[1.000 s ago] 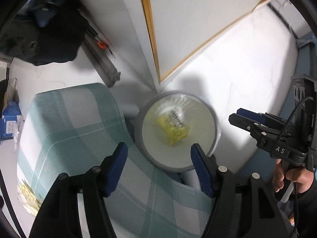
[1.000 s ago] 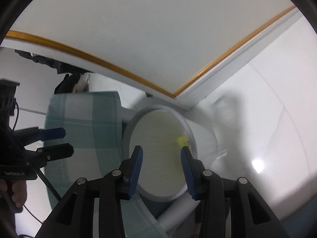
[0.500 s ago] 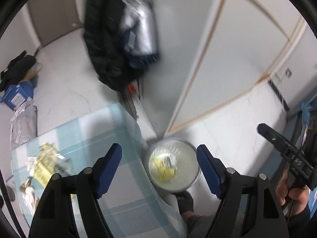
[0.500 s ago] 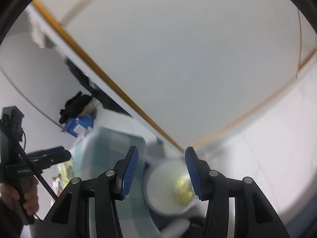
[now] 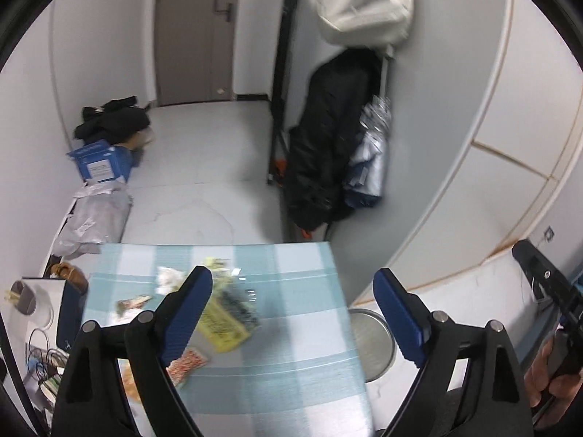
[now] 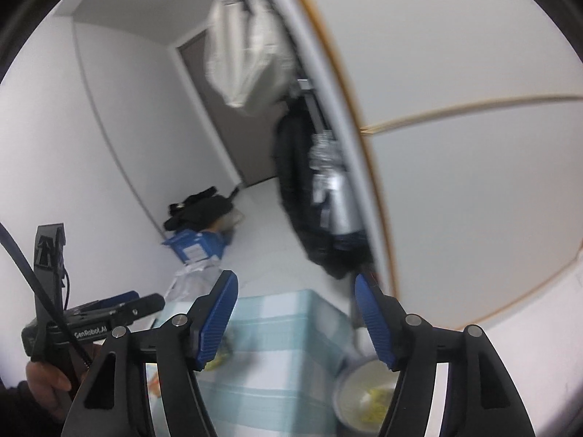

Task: Collect trash
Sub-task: 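Move both open grippers back over the table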

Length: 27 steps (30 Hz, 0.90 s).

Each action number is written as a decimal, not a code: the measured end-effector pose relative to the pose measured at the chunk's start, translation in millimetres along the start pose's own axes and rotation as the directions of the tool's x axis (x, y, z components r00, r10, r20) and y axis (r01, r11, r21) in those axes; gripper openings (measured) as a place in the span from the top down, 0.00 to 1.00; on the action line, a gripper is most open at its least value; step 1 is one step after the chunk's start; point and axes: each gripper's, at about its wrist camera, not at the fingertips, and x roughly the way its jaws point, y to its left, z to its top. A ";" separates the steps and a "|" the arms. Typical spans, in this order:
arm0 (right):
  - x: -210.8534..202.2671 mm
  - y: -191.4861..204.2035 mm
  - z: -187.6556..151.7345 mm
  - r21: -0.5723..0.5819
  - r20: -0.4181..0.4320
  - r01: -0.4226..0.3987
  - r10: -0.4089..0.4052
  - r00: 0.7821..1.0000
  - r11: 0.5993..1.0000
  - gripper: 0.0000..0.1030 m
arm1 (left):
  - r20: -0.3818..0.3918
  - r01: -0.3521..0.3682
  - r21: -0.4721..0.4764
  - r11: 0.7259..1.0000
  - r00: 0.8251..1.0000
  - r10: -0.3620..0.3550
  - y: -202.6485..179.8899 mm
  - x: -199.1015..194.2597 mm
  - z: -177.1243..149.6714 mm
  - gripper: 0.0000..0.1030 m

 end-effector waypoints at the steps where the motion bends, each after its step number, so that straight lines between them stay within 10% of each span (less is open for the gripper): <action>1: 1.7 11.9 -1.4 -0.015 -0.001 -0.010 0.010 1.000 1.000 0.35 | 0.012 -0.008 -0.012 1.000 1.000 0.008 6.9 -3.9 -1.0 0.15; 27: 80.2 209.6 -79.0 -0.302 -0.127 -0.156 0.122 0.984 0.941 0.12 | 0.187 -0.151 -0.237 0.960 0.962 0.198 172.4 -44.3 -69.3 0.09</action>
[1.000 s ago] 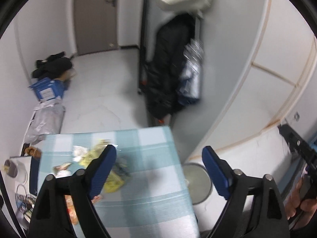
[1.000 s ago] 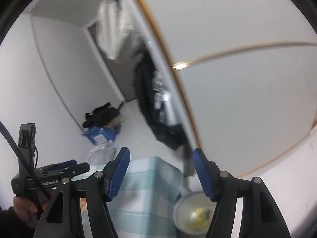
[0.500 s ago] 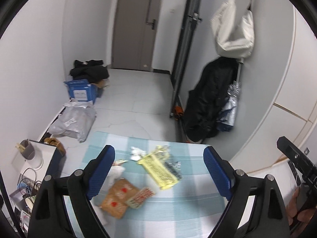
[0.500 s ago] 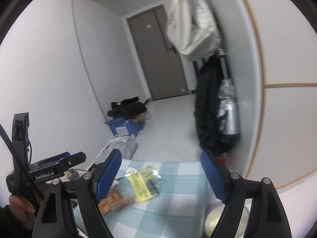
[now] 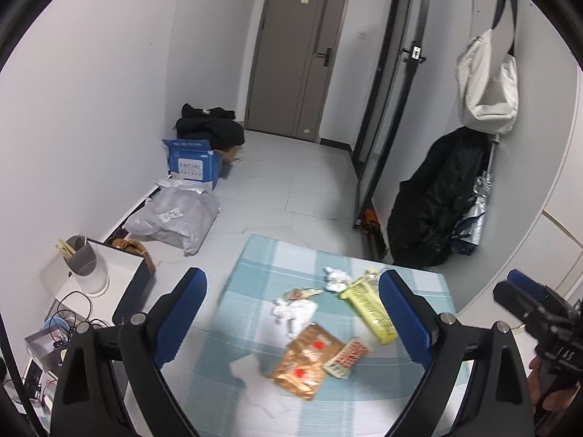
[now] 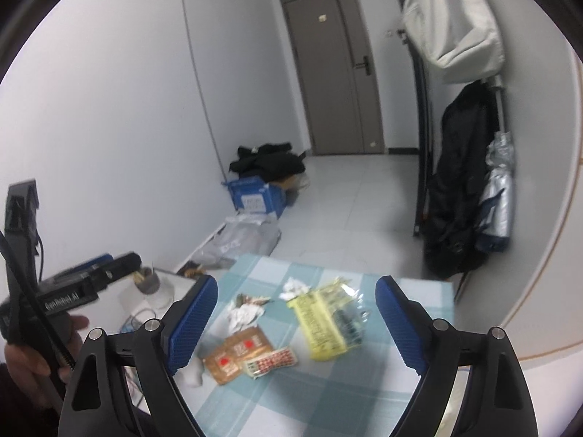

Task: Collect trash
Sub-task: 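Move both open grippers back over the table, then lower the right gripper onto the red-checkered snack packet and close it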

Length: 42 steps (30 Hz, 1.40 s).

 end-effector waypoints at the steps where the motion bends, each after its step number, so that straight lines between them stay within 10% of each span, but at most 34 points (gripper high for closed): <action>1: 7.7 4.4 -3.4 -0.012 -0.016 0.007 -0.007 1.000 1.000 0.12 | -0.011 0.009 -0.008 1.000 1.000 -0.009 5.5 2.9 -1.2 0.09; 28: 140.6 55.1 -108.1 -0.187 -0.369 -0.073 -0.001 0.929 0.980 0.16 | -0.209 0.026 -0.182 0.983 0.976 -0.065 82.1 38.0 -15.3 0.09; 42: 150.3 76.9 -125.2 -0.353 -0.356 -0.068 -0.066 0.932 0.933 0.74 | -0.235 -0.008 -0.204 0.979 0.971 -0.041 89.9 45.1 -15.0 0.09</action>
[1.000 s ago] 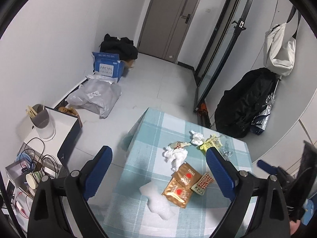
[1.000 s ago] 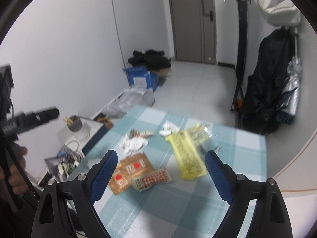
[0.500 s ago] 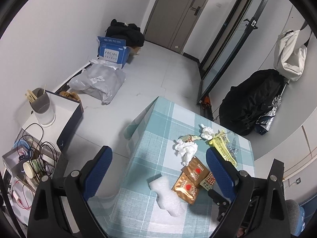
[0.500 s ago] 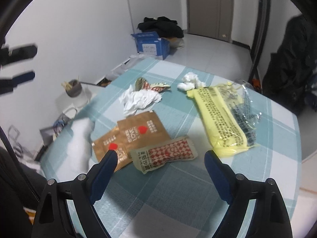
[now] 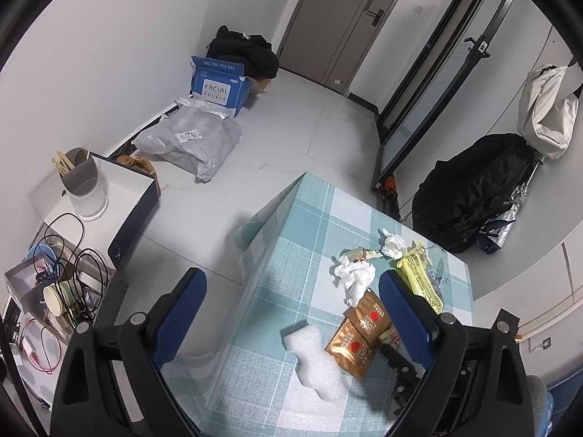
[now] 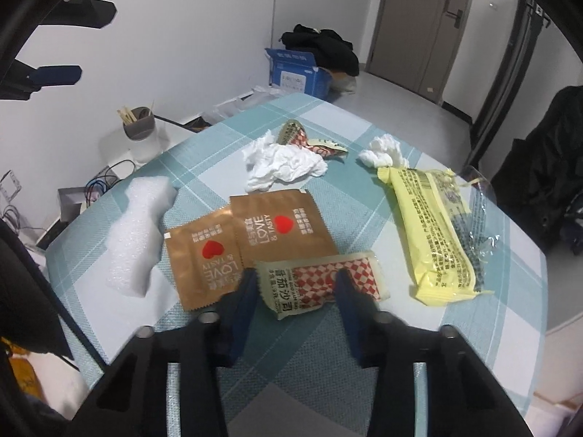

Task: Collect trash
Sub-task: 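Lower the right gripper onto the red-checkered snack packet and close it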

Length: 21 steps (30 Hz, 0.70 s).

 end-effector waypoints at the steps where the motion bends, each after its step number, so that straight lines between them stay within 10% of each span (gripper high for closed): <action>1: -0.9 -0.1 0.4 -0.002 -0.001 -0.013 0.013 1.000 1.000 0.82 | 0.000 -0.002 0.001 1.000 1.000 0.002 -1.1 0.4 0.3 0.09; 6: -3.2 0.2 -2.3 -0.018 -0.016 -0.020 0.019 1.000 1.000 1.00 | 0.006 -0.013 0.006 1.000 1.000 0.013 -1.7 0.6 0.5 0.09; 21: -57.6 -12.1 -27.8 -0.004 -0.115 -0.161 0.160 0.980 0.987 1.00 | -0.023 -0.008 -0.022 1.000 1.000 0.007 -1.8 5.3 -3.0 0.09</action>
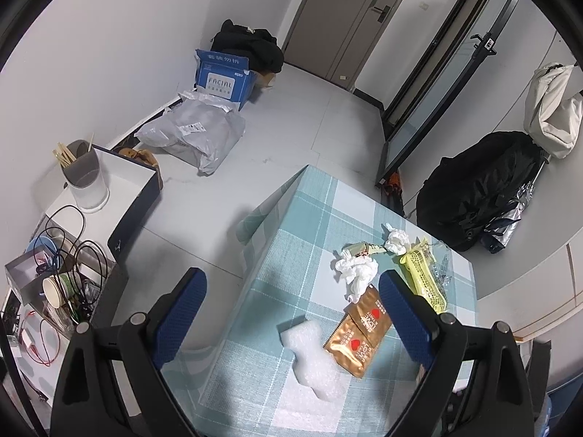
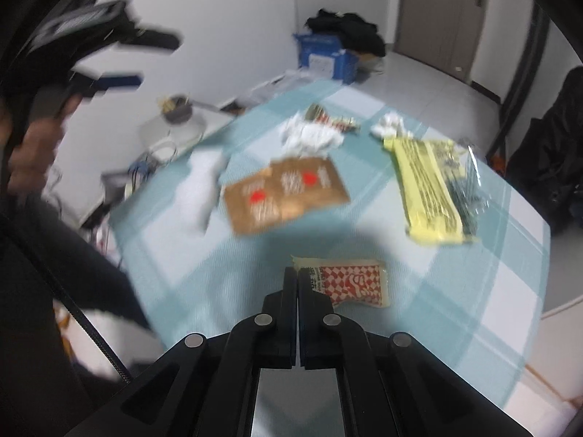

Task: Collect trash
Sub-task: 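Lower the right gripper onto the red-checkered snack packet and close it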

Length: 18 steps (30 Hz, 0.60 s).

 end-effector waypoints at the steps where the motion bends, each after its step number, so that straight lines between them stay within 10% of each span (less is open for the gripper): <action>1: -2.0 -0.2 -7.0 -0.012 -0.022 -0.014 0.014 1.000 1.000 1.00 | -0.003 0.007 -0.004 1.000 1.000 -0.007 -0.8 0.0 -0.1 0.09; 6: 0.1 -7.0 -30.2 -0.023 -0.117 0.009 -0.012 0.993 1.000 0.80 | -0.004 0.014 0.009 1.000 1.000 -0.014 -7.8 -1.6 -2.5 0.09; 13: -16.3 -43.9 -40.4 0.250 -0.072 -0.003 0.022 0.997 0.968 0.49 | -0.018 -0.011 0.035 0.999 1.000 0.012 -12.3 -0.7 -7.3 0.09; 18: -3.0 -68.4 -41.9 0.406 -0.132 0.047 0.008 0.991 0.913 0.47 | -0.030 -0.016 0.027 0.999 0.999 0.017 -11.6 -0.7 -8.4 0.09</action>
